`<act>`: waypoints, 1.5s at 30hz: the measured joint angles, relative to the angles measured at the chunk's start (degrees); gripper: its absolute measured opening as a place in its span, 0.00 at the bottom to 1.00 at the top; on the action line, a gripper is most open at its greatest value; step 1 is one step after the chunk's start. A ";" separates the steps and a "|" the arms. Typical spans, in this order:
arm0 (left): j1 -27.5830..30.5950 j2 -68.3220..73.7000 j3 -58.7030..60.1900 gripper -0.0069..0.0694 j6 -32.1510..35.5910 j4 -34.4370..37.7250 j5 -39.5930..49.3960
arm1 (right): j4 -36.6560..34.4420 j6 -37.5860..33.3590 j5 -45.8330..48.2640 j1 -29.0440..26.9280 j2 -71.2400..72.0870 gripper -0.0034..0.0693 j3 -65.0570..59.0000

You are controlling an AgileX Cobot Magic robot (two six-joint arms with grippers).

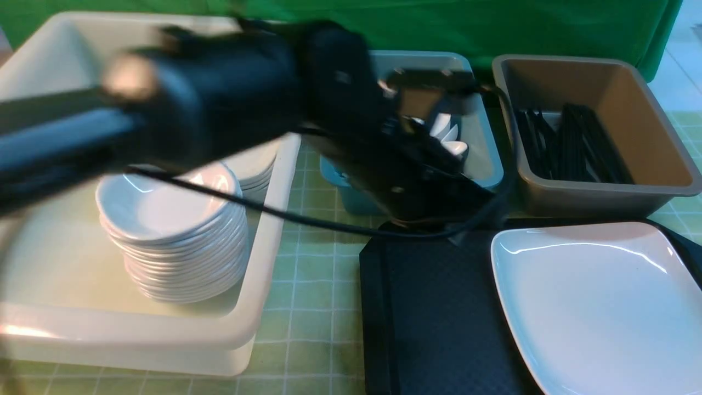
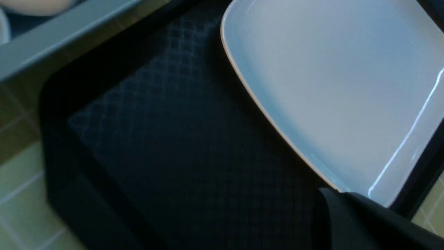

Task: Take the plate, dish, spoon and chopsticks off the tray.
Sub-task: Use the left arm to grab a plate from the dinner plate, then use the left arm to put the plate into the large storage box on the left

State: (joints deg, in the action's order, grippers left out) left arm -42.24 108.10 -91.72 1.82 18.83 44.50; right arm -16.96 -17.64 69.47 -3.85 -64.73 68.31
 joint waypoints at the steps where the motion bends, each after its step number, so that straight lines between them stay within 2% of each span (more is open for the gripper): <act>1: -0.34 2.76 -2.24 0.15 0.07 -0.06 0.00 | 0.05 0.00 -0.06 0.00 0.36 0.05 -1.36; 4: -0.95 7.78 -6.41 0.25 0.07 -0.26 -0.08 | 0.05 0.00 -0.21 0.00 1.11 0.05 -3.09; 5: -1.29 11.64 -9.63 0.37 0.07 -0.41 -0.26 | 0.05 0.00 -0.28 0.00 1.52 0.05 -3.52; 9: -1.62 16.89 -13.93 0.58 -0.05 -0.99 -2.59 | 0.05 0.00 -0.75 0.00 2.70 0.05 -3.58; 10: -1.66 19.13 -15.19 0.66 -0.11 -1.11 -4.67 | 0.05 0.00 -1.00 0.00 3.12 0.05 -3.63; 14: -1.66 22.79 -16.54 0.74 -0.11 -1.11 -8.20 | 0.05 0.39 -1.00 0.00 3.56 0.05 -3.62; 16: -1.66 24.32 -16.55 0.74 -0.11 -1.11 -9.88 | 0.05 0.46 -1.00 0.00 3.56 0.05 -3.62; 20: -1.66 26.11 -16.67 0.71 0.31 -0.21 -12.91 | 0.10 0.56 -1.00 0.00 3.56 0.05 -3.62; 22: -1.68 26.57 -16.74 0.67 2.80 2.00 -13.62 | 0.10 0.56 -1.40 0.00 3.56 0.05 -3.62; 26: -2.17 27.21 -16.92 0.50 7.50 4.36 -14.95 | 0.10 0.56 -1.65 0.00 3.56 0.05 -3.64; 29: -2.18 27.40 -16.98 0.31 7.14 6.35 -15.38 | 0.10 0.50 -1.65 0.00 3.56 0.05 -3.64; 32: -2.18 26.73 -17.08 0.21 5.57 9.41 -14.59 | 0.10 0.39 -1.65 0.00 3.56 0.05 -3.64; 38: -2.00 23.40 -17.11 0.19 5.50 7.74 -7.86 | 0.10 0.32 -1.65 0.00 3.61 0.05 -3.64; 45: -1.67 12.85 -17.11 0.11 7.24 0.75 -1.61 | 0.05 0.32 -1.61 0.00 4.84 0.05 -3.12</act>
State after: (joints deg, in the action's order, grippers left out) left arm -43.90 120.95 -108.83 9.05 19.59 42.90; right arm -16.91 -17.33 67.86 -3.85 -59.90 65.20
